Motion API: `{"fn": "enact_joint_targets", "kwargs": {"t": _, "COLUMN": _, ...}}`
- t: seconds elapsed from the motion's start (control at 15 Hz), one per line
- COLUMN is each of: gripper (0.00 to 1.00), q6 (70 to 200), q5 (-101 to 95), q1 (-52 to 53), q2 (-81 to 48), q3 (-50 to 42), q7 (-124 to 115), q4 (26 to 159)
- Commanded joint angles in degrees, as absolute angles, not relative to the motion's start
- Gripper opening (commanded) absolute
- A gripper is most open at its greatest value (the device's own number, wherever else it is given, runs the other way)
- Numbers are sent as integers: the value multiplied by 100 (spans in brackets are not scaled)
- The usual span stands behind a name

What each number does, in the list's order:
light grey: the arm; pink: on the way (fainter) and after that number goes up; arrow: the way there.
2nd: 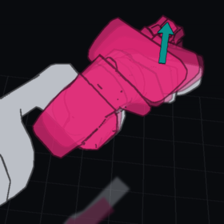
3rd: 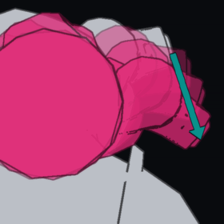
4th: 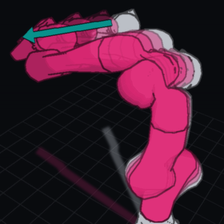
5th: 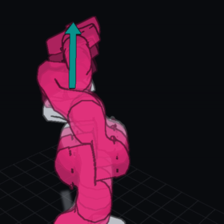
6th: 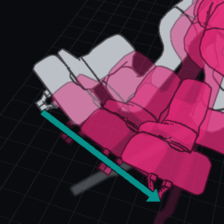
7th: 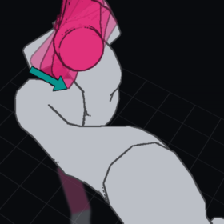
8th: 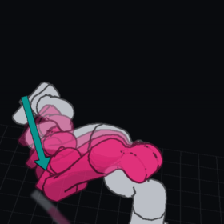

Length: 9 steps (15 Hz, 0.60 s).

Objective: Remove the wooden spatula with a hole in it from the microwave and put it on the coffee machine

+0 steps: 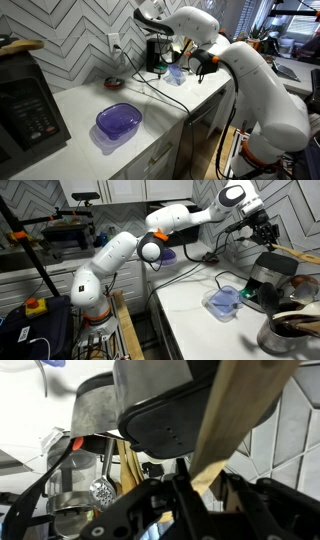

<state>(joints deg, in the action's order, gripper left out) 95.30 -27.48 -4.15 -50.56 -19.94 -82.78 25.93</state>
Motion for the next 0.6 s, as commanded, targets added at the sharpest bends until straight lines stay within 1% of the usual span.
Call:
{"fn": "enact_joint_targets", "kwargs": {"t": 0.0, "gripper": 6, "q6": 9334, "q5": -2552, "q1": -497, "q2": -5206, "q3": -2018, "q7": -8463, "q4": 2521}}
{"fn": "enact_joint_targets", "kwargs": {"t": 0.53, "gripper": 6, "q6": 9192, "q5": -2284, "q1": -757, "q2": -5284, "q3": -1941, "q7": -8386, "q4": 2490}}
